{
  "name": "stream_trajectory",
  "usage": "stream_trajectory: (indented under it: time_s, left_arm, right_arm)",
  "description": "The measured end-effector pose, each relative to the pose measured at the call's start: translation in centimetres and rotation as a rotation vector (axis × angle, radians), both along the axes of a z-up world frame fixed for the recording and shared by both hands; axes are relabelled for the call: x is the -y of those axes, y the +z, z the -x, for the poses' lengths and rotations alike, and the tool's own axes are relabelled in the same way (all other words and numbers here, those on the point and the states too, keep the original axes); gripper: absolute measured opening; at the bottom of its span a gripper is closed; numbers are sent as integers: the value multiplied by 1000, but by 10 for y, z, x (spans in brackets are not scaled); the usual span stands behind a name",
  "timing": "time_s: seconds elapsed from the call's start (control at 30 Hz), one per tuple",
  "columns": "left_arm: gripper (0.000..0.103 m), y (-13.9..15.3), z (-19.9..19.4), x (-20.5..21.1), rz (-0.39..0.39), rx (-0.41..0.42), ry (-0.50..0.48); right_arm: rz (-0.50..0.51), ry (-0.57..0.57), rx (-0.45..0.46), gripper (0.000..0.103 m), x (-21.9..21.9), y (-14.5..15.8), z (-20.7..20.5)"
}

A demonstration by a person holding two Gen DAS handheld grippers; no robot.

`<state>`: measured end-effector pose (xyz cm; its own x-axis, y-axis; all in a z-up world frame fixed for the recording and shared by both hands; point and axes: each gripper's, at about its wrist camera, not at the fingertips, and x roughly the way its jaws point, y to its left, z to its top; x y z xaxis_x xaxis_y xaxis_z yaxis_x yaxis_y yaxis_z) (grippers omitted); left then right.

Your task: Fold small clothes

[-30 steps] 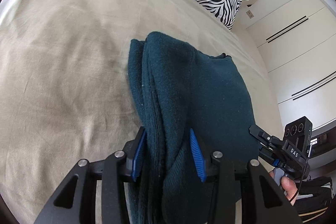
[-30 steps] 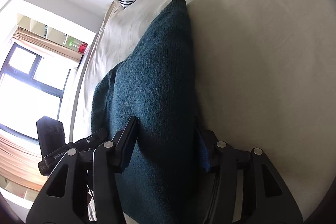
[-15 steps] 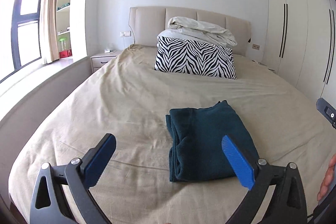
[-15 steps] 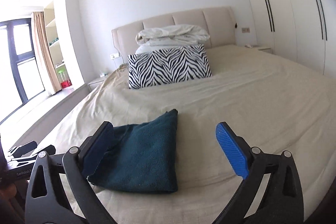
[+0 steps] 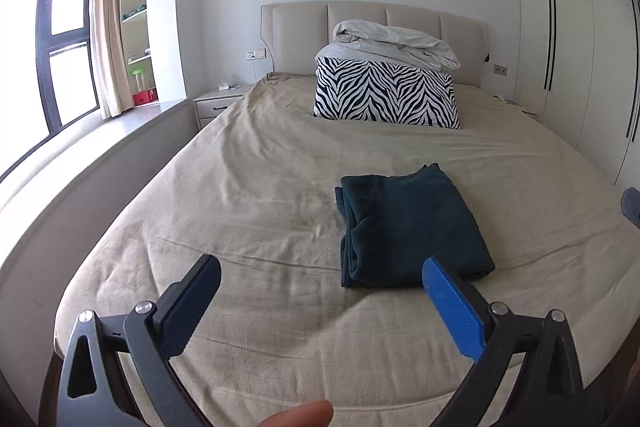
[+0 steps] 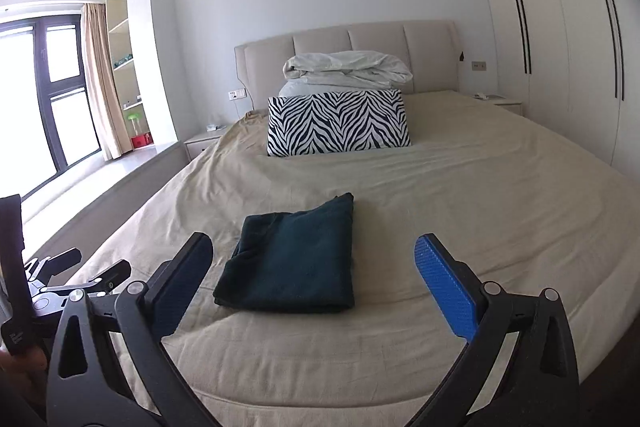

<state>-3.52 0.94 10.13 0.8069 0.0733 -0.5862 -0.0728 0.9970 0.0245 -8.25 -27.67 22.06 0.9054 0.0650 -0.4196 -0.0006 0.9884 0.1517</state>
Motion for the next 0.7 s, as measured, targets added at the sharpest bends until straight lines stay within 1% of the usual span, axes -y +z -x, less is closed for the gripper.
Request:
stream_trajectory:
  time_s: [0.1, 0.17, 0.23, 0.37, 0.57, 0.7]
  left_arm:
    - [103, -16, -4, 1, 4, -72, 1]
    - [103, -27, -8, 1, 7, -118, -2]
    - [103, -34, -10, 1, 22, -142, -2]
    - [103, -44, -12, 1, 32, -170, 1]
    - [103, -56, -16, -2, 36, -198, 4]
    - [103, -60, -18, -5, 40, -205, 8]
  right_arm:
    - [16, -25, -76, 103, 1, -22, -9]
    - [26, -38, -109, 103, 0, -34, -15]
    - [37, -52, -144, 103, 1, -50, -28]
    - [51, -57, -216, 103, -2, -73, -44]
    - [63, -29, -277, 103, -11, -96, -60]
    - [66, -13, -317, 103, -17, -108, -67]
